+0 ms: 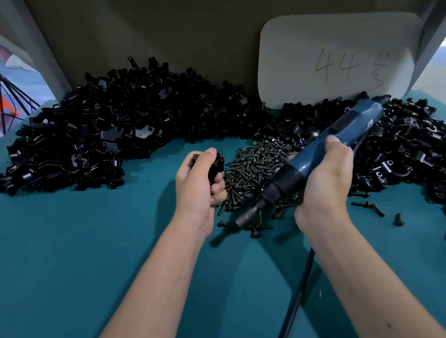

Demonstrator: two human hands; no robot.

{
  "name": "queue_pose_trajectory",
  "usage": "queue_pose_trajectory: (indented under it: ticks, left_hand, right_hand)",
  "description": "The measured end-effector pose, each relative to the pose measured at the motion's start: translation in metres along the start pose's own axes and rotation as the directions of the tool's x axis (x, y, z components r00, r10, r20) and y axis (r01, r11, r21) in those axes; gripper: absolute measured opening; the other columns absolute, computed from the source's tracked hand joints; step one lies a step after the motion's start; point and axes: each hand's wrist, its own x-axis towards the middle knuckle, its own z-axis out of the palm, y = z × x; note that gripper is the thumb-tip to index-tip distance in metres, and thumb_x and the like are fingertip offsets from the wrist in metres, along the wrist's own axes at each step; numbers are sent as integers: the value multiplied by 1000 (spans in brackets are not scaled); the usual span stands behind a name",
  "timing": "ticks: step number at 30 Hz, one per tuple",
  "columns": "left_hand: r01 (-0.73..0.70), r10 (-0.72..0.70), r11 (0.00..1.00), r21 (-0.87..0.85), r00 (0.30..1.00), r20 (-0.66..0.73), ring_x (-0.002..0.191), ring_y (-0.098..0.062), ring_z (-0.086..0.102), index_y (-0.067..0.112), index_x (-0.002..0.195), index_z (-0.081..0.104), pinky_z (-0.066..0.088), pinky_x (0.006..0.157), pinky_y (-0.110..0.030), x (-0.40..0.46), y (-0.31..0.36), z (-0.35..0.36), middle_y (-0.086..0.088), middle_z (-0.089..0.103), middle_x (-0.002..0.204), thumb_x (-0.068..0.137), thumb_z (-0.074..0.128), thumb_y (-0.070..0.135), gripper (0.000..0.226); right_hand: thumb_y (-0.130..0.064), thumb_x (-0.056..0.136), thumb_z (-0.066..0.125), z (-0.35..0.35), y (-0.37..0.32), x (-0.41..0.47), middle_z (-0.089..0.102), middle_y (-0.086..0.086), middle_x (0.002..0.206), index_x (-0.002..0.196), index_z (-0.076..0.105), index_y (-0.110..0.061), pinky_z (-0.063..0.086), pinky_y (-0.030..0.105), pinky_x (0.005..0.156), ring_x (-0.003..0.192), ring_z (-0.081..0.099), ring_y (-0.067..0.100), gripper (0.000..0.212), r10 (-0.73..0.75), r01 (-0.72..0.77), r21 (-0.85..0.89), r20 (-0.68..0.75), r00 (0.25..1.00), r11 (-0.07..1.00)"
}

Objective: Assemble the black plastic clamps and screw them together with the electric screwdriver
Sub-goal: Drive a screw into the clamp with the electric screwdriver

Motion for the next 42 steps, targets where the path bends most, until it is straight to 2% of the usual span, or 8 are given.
queue_pose_trajectory:
  ticks: [3,8,18,24,29,36,39,42]
  left_hand:
    - [30,-31,999,32,998,54,47,-10,28,18,83,42,19,35,-19,-1,-2,0,-2,42,62,104,52,18,23]
    - [13,-15,1000,16,996,93,48,-11,26,19,82,39,19,36,-18,-3,-4,4,-3,41,63,104,49,18,25]
    - [-28,24,998,53,997,75,48,-13,25,18,80,40,18,38,-19,-3,-7,6,-2,39,62,103,51,17,26]
    - [-25,21,998,49,996,84,48,-12,25,19,79,41,19,38,-19,-3,-8,5,-1,40,61,103,52,17,27]
    - [-41,36,998,51,994,99,47,-11,27,19,80,42,21,38,-19,-2,-9,4,0,41,61,100,54,20,23]
    - [-54,47,997,59,992,117,48,-12,26,19,76,41,20,39,-20,-3,-10,4,-1,41,62,87,59,28,23]
    - [-54,47,996,67,993,108,48,-12,26,19,75,42,20,39,-20,-3,-10,4,-1,41,61,85,59,29,23]
    - [-54,46,995,78,994,100,47,-12,26,21,72,42,20,39,-19,-3,-10,5,-1,40,61,85,60,30,24]
  right_hand:
    - [-35,105,52,-1,-5,0,57,2,83,110,46,-19,54,37,55,60,59,21,18,34,-42,117,70,997,992]
    - [-28,100,70,-3,-8,4,64,10,94,134,40,-16,49,32,48,53,54,22,46,39,-61,124,172,984,990]
    - [3,87,79,-1,-1,1,64,14,115,144,46,-27,64,41,80,87,78,27,73,-3,-17,115,177,984,993]
    - [7,90,73,2,-3,-1,67,12,109,140,52,-15,62,45,92,99,75,32,58,6,-37,151,201,980,988]
    - [-10,98,70,3,-1,-4,74,-4,84,102,58,-16,55,40,92,101,78,27,14,61,-68,46,150,987,997]
    - [-47,93,74,7,-11,-8,68,-5,90,103,62,-31,54,36,86,86,66,11,22,-86,89,-24,104,991,996]
    - [-43,91,78,11,-20,-12,63,-19,83,104,61,-29,56,25,78,80,63,4,26,-197,210,-92,132,971,973]
    - [-31,92,81,13,-24,-13,61,-10,76,100,56,-18,62,40,66,66,64,16,29,-206,227,-106,176,963,968]
